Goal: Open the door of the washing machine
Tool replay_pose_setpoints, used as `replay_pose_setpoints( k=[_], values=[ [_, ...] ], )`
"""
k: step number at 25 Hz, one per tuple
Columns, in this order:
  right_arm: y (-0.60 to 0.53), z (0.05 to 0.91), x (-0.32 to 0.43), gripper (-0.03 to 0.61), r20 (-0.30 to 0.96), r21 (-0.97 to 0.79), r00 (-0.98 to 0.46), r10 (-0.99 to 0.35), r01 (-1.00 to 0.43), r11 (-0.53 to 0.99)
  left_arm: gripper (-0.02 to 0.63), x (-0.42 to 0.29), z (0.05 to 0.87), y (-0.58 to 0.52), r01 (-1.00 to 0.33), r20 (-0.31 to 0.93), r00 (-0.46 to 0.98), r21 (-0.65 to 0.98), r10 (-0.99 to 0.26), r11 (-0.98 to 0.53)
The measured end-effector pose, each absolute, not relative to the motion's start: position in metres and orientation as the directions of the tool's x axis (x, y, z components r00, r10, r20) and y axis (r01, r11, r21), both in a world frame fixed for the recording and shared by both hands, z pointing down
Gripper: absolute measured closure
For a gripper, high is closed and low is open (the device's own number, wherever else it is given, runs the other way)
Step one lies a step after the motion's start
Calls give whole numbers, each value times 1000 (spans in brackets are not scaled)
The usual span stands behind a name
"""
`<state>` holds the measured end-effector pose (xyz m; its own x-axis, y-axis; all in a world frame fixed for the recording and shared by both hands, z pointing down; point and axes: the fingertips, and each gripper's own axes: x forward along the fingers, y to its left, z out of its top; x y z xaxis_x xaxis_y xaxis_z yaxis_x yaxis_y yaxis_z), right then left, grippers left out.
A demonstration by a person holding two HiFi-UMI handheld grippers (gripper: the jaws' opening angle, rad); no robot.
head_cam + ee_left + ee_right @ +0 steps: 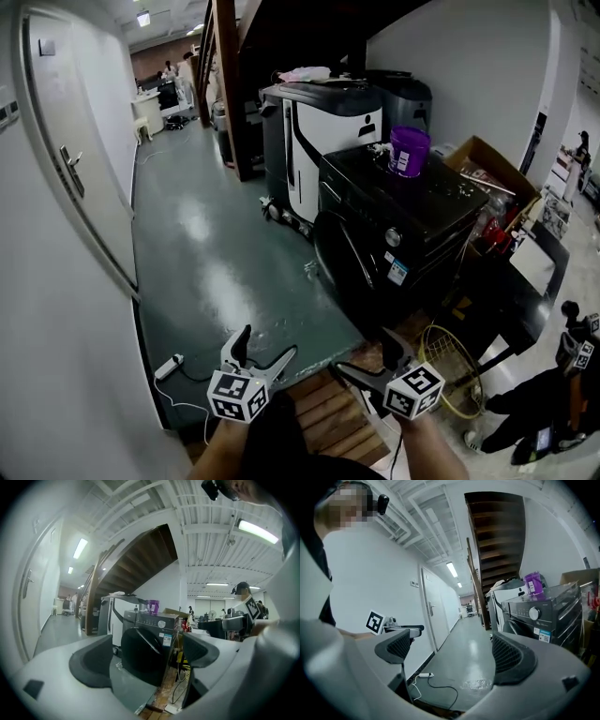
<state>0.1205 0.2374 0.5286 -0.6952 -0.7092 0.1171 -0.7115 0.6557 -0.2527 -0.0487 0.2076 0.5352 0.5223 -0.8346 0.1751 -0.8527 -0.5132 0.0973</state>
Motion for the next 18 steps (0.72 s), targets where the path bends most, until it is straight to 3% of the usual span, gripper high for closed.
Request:
replay_pose_setpoints(
  k=[9,18],
  values=[
    [115,531,57,20,191,-274,-706,-682,-705,654,133,-123,541,91,-862,206,504,182,-839,-473],
    [17,460,8,21,200,-277,-678,-708,-732,622,158,-208,463,-17,-863,176,501,183,-848,-472]
  ],
)
